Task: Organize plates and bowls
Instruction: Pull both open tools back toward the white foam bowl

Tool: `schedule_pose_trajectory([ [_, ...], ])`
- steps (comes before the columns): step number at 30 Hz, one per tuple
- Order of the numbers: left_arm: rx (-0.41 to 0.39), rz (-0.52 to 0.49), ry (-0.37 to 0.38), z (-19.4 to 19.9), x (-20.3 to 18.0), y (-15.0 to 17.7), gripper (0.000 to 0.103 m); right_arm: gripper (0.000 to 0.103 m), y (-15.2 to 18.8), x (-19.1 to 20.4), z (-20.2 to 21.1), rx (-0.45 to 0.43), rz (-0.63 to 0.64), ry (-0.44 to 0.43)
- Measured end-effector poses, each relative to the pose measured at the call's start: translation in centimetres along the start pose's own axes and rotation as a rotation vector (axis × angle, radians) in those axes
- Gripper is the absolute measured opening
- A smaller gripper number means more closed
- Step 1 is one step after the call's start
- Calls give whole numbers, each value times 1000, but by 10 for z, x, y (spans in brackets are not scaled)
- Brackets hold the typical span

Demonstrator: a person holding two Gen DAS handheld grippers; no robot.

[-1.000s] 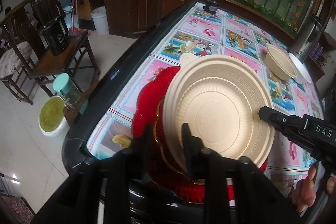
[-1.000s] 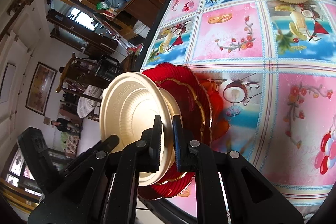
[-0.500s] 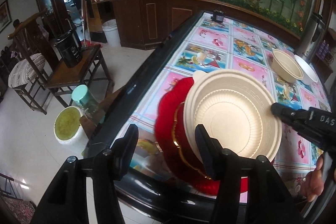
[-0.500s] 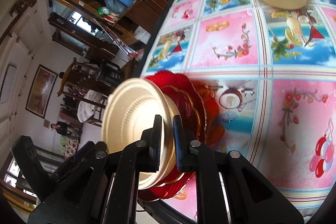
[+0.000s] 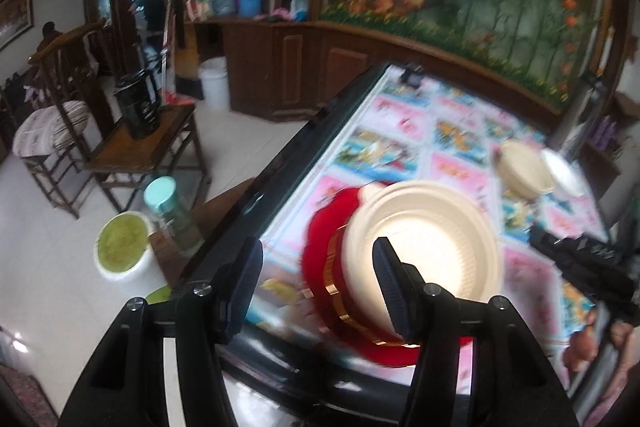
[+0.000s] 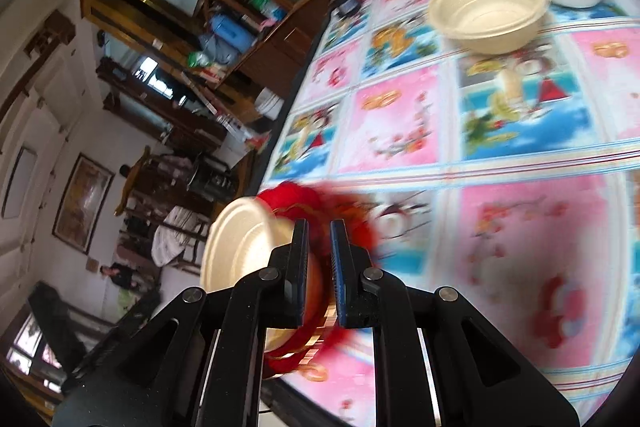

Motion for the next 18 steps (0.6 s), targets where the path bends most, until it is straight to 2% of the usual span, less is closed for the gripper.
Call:
schedule_pose_trajectory([
  [2, -21, -21, 24, 5, -13, -1, 68, 11, -2, -15, 11, -29, -22, 27],
  [9, -11, -202, 94, 8, -91, 11, 70, 11, -8, -70, 53, -102, -111, 67],
  [14, 76, -364, 157, -8, -165, 34, 72, 11, -10, -107, 80, -133, -163, 85],
  [18, 161, -484, 164, -34, -218, 53, 72, 11, -9, -134, 100, -155, -206, 85],
])
Point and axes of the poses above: each gripper's, at about its wrist camera, not at the fingertips, and z roughly against the way its jaws point, x to its left, y to its underside, the point moved 6 cm from there along -z, roughly the way its jaws point, and after that the axes turned 11 degrees about x, right-handed, at the moved point
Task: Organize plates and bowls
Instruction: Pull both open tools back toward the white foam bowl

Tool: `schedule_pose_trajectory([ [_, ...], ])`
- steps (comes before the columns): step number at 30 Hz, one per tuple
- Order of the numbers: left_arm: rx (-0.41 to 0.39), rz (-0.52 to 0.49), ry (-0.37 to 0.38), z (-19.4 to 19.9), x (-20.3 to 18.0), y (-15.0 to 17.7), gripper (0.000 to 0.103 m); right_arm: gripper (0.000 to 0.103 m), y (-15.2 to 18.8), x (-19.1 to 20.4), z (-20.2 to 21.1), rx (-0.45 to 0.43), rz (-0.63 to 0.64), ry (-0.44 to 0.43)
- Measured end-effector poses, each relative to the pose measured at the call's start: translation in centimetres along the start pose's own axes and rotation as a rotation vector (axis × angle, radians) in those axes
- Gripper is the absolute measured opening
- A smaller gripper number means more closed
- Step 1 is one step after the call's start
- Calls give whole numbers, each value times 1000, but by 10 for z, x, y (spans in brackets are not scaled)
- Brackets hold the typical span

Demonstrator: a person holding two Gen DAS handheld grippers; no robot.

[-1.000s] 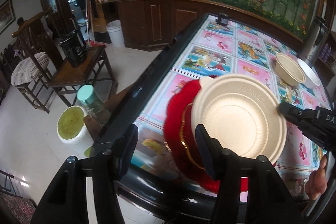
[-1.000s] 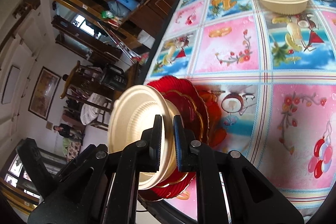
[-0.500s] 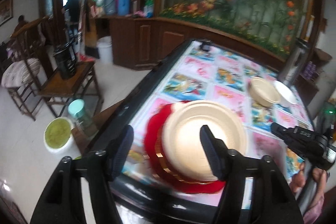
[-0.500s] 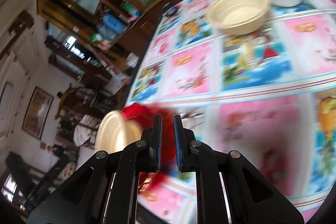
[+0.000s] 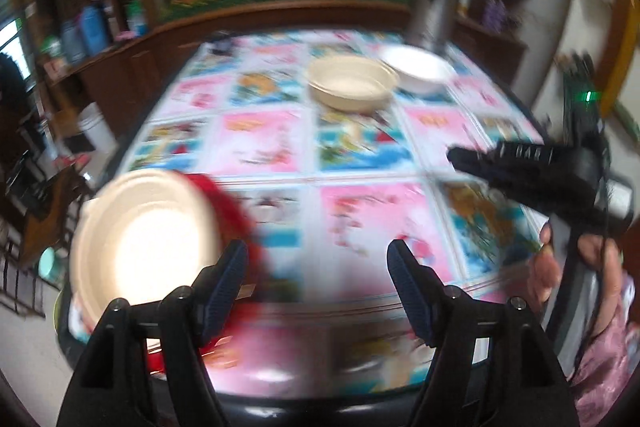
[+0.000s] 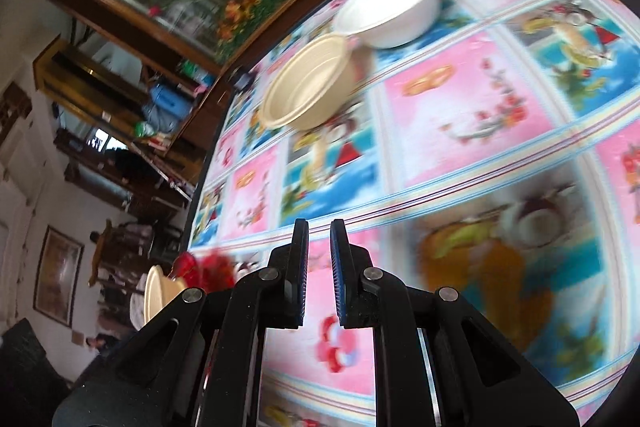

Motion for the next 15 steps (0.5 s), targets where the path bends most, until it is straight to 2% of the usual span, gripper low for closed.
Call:
schedule_pose_trajectory([
  [4, 56, -26, -6, -31, -25, -16, 72, 11, -11, -30, 15, -15, -45, 9],
  [9, 114, 16, 13, -64, -36, -43, 72, 11, -27, -59, 28, -28, -91, 35],
  [15, 109, 97, 53, -76, -39, -89, 72, 12, -70, -63, 41, -47, -92, 39],
])
Point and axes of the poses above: each gripper's, at about its wrist camera, not at the fingertips, and z roughly against the way its jaws point, x to its left, y to its underside, the point moved 6 cm from there along -z, roughly the way its jaws point, and after that the axes turned 11 degrees about x, right-handed, at the moved point
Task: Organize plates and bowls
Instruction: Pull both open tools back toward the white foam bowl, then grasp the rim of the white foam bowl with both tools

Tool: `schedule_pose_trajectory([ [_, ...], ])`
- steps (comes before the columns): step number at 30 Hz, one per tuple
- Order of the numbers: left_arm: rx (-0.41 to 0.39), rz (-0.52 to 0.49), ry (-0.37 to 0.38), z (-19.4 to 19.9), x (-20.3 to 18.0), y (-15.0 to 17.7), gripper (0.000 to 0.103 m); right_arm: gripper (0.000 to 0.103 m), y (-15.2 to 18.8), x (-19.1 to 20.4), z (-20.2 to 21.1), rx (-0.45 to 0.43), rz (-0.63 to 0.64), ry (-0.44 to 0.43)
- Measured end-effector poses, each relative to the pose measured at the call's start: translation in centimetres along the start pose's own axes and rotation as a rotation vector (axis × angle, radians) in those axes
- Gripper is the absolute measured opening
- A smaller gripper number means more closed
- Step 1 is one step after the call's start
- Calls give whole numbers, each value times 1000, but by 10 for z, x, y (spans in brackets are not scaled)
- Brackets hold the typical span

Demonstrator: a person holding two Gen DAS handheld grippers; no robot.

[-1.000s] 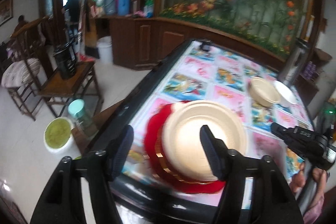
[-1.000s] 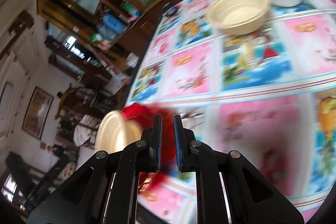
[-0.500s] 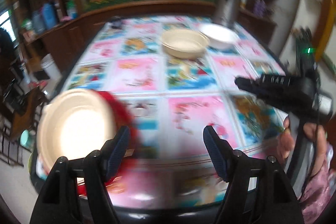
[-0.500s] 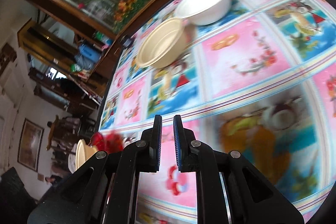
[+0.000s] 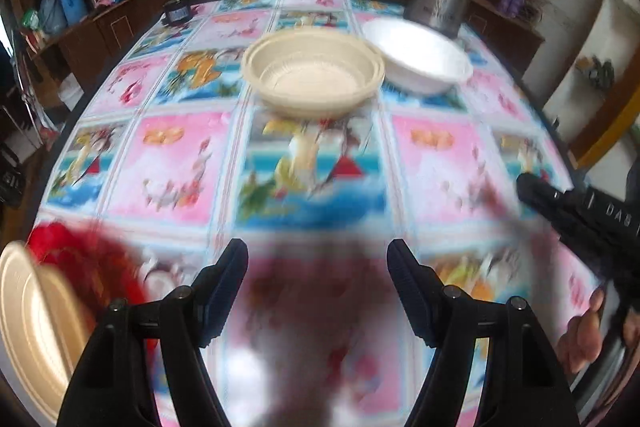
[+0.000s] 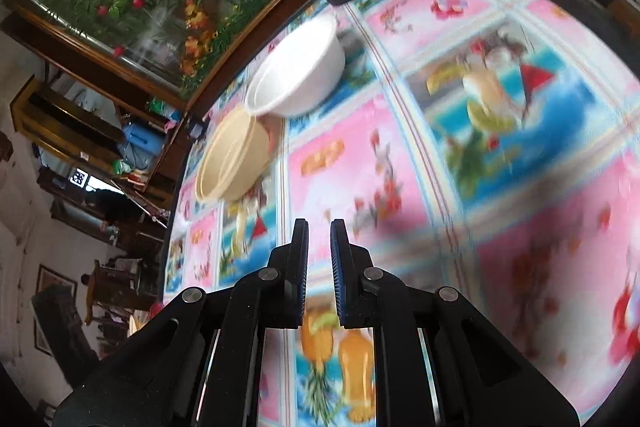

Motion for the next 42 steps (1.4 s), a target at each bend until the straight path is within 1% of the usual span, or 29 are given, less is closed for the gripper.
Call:
schedule_pose_trajectory([
  [2, -23, 13, 7, -1, -7, -18, 72, 18, -16, 4, 1, -12, 7, 4],
  [3, -39, 21, 18, 1, -11, -26, 72, 23, -24, 6, 1, -22, 10, 10],
  [6, -88, 51, 55, 0, -24, -50, 72, 25, -47, 12, -2, -40, 12, 13],
  [8, -116, 65, 71, -5, -31, -62, 72, 25, -58, 10, -5, -52, -19, 7],
  [10, -154, 66, 50, -13, -38, -72, 72, 25, -61, 6, -8, -64, -48, -2],
  [12, -202, 69, 19, -24, -41, -76, 72, 25, -62, 2, -9, -93, -60, 14],
  [14, -230, 65, -3, -35, -39, -77, 72, 25, -65, -2, -12, -115, -65, 30],
  [15, -212, 50, -21, -44, -38, -76, 72, 25, -67, -3, -15, -119, -65, 43],
  [17, -181, 44, -6, -48, -33, -79, 72, 25, -74, -5, -21, -127, -69, 73],
  [18, -191, 49, 5, -46, -30, -79, 72, 25, -78, -6, -25, -126, -79, 68],
  [19, -207, 52, -11, -42, -26, -78, 72, 25, -83, -5, -28, -122, -90, 61],
  [21, -222, 49, -25, -38, -23, -78, 72, 25, -90, -2, -32, -124, -94, 85],
  [24, -197, 52, -3, -42, -22, -79, 72, 25, -105, -1, -37, -125, -113, 128],
  [26, -180, 55, 3, -46, -21, -80, 72, 25, -113, -3, -41, -125, -144, 135],
  [28, -174, 58, 13, -48, -21, -80, 72, 25, -121, -9, -48, -106, -180, 166],
  [31, -168, 63, 16, -49, -20, -80, 72, 25, -130, -13, -51, -111, -220, 179],
  [33, -161, 70, 30, -50, -18, -80, 72, 25, -135, -14, -54, -111, -231, 170],
  [34, -157, 74, 32, -51, -17, -80, 72, 28, -138, -14, -55, -110, -237, 177],
  [35, -153, 75, 32, -52, -17, -80, 72, 29, -140, -16, -56, -110, -246, 192],
  [37, -146, 79, 37, -53, -16, -80, 72, 29, -142, -17, -58, -110, -260, 178],
  [42, -146, 74, 38, -52, -18, -78, 72, 29, -143, -12, -67, -86, -250, 172],
])
Point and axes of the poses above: each gripper's, at about its wrist camera, not at the fingertips, and z roughly against the way its jaws point, x to its left, y to its underside, the point moved 6 cm from there along -z, roughly the way its jaws point, and after that the axes turned 11 degrees about x, right-handed, at the moved point
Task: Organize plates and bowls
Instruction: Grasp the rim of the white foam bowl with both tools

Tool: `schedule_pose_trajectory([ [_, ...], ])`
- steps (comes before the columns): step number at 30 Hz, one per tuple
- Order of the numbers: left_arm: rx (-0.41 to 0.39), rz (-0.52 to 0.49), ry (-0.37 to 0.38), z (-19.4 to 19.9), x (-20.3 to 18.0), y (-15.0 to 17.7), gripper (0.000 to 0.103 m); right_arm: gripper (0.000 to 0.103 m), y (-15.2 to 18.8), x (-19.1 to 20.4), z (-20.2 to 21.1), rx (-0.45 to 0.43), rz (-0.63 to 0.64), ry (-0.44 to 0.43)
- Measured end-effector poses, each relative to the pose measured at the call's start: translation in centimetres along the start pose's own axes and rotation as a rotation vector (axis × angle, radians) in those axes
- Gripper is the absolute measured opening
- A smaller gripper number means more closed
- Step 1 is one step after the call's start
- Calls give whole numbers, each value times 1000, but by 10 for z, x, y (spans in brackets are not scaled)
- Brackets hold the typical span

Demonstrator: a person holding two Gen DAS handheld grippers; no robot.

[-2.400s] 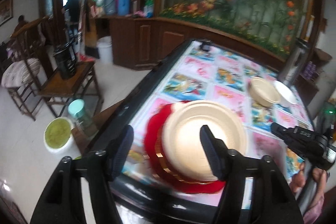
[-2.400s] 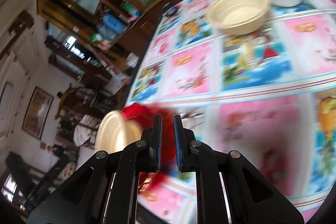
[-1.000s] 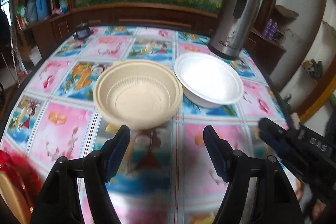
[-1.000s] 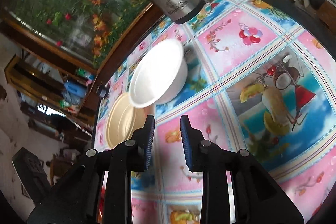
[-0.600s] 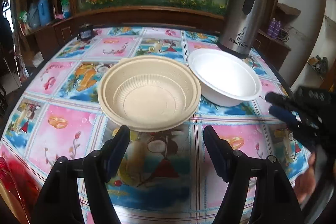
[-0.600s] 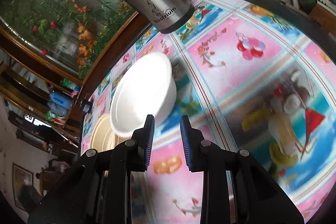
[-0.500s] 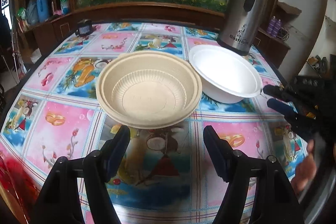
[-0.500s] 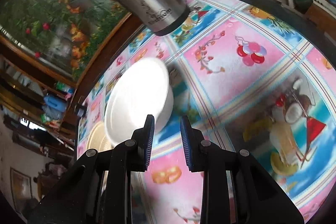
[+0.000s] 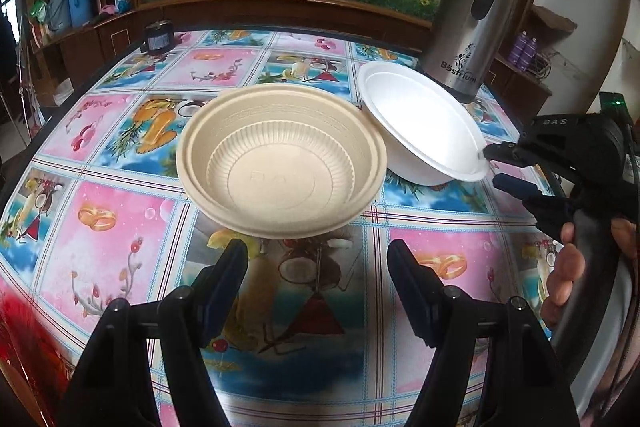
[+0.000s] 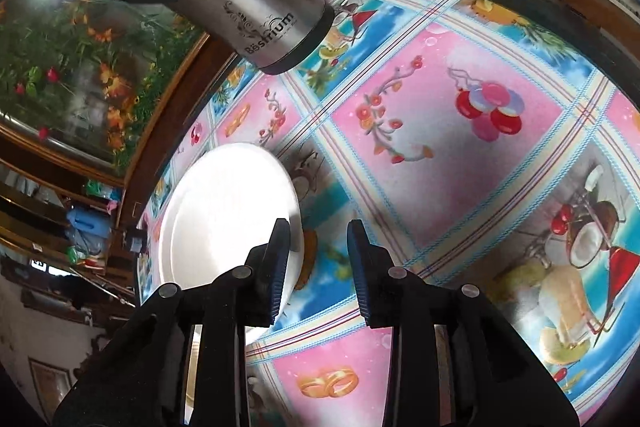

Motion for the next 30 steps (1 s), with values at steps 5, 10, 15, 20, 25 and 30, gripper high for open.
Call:
schedule_pose_trajectory([
  [5, 8, 9, 9, -1, 2, 0, 72, 33, 4, 3, -9, 28, 9, -13],
  [10, 18, 16, 13, -2, 3, 1, 72, 43, 5, 2, -17, 39, 6, -3],
  [15, 28, 7, 14, -4, 0, 2, 72, 43, 7, 4, -19, 30, 7, -24],
  [20, 36, 1, 16, -5, -1, 4, 72, 14, 12, 21, -18, 7, 101, -11],
  [25, 39, 8, 22, -5, 2, 3, 72, 10, 13, 21, -11, -7, 109, 6],
  [30, 65, 25, 44, -9, 5, 4, 72, 9, 17, 8, 8, 17, 147, 46],
])
Point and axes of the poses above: each gripper's, at about its wrist camera, not at the fingertips, and z roughly against the way its jaws point, x to its left, y to its underside, the point moved 6 cm from there along -z, roughly the way its jaws point, and after that the axes turned 11 degrees about x, right-handed, at the moved point
